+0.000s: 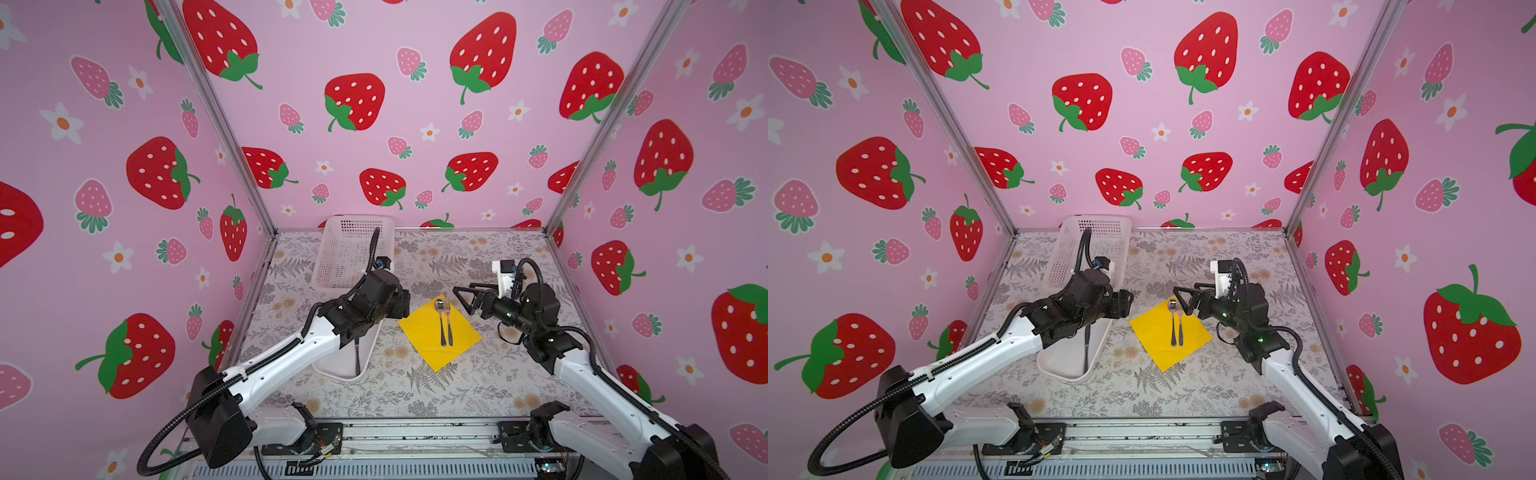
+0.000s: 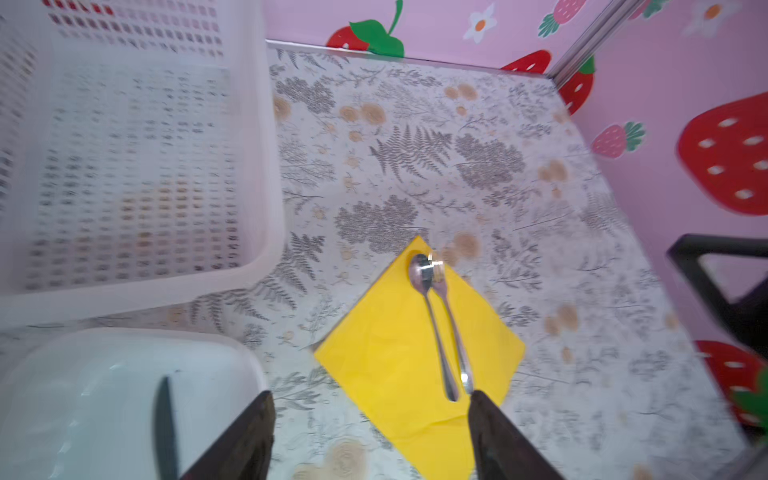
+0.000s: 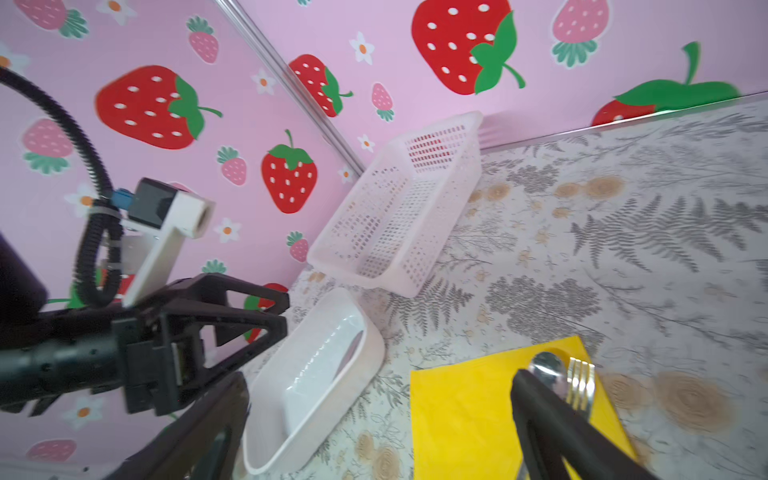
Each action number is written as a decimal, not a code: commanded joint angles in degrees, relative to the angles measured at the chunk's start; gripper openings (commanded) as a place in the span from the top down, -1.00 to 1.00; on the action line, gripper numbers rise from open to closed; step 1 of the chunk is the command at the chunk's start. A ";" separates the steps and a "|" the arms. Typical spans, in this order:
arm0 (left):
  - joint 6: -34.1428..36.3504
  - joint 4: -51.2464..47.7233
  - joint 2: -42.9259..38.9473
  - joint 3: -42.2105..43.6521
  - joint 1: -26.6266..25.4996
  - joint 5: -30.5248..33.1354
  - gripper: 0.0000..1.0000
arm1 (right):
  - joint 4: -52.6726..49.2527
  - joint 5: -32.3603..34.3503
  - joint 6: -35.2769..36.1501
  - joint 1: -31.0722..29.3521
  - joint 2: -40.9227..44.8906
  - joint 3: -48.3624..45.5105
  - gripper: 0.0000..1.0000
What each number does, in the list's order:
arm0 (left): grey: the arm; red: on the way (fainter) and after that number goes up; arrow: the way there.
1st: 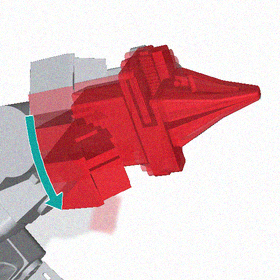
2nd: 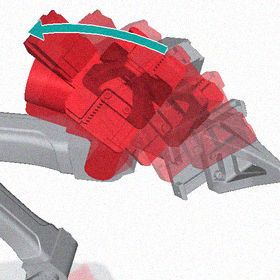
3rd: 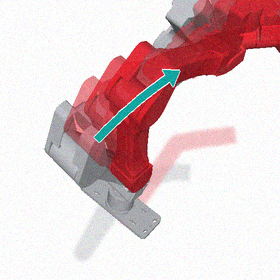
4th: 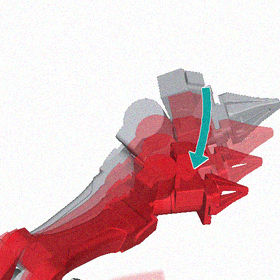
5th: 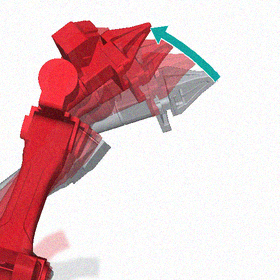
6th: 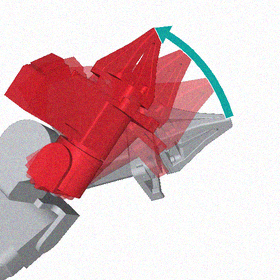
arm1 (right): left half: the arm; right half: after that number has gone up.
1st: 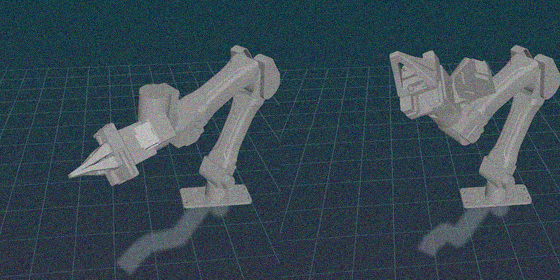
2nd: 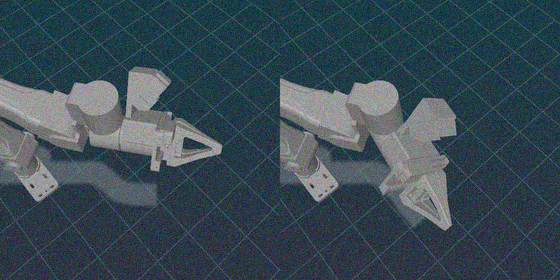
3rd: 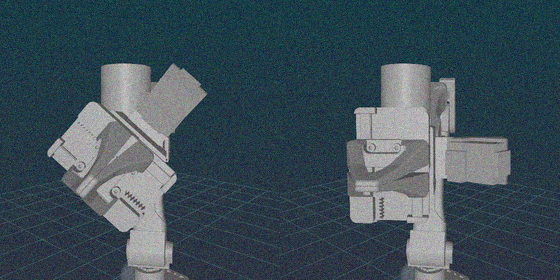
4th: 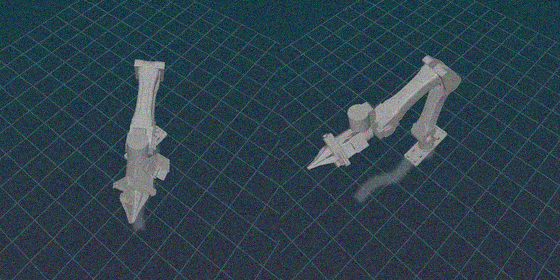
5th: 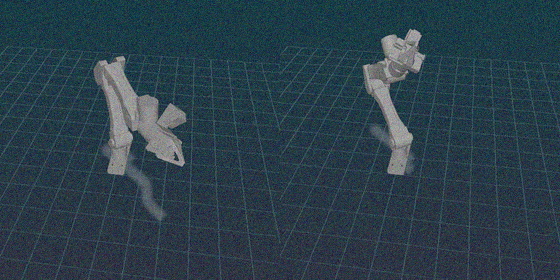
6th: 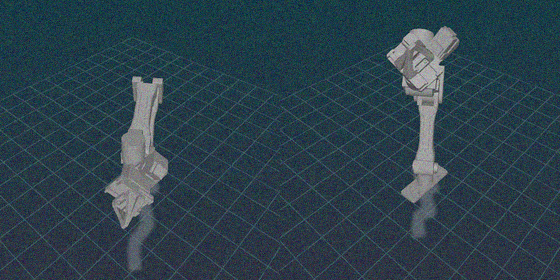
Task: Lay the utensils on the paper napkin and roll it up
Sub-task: 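Raise the left gripper and move it back over the knife in the tray, then lower the left gripper onto the silver knife handle and close it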
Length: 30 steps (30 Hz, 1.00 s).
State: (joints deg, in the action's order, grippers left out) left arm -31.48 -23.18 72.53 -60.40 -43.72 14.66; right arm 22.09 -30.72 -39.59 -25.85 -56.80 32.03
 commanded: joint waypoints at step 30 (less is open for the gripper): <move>-6.52 -18.52 4.61 14.66 17.91 -16.72 0.01 | -14.40 24.21 20.03 -34.63 -24.89 19.59 -0.92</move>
State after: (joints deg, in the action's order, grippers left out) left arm -40.12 -38.04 75.24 -42.26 -26.06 -2.17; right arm 6.55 -8.16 -19.62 -60.36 -82.11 52.58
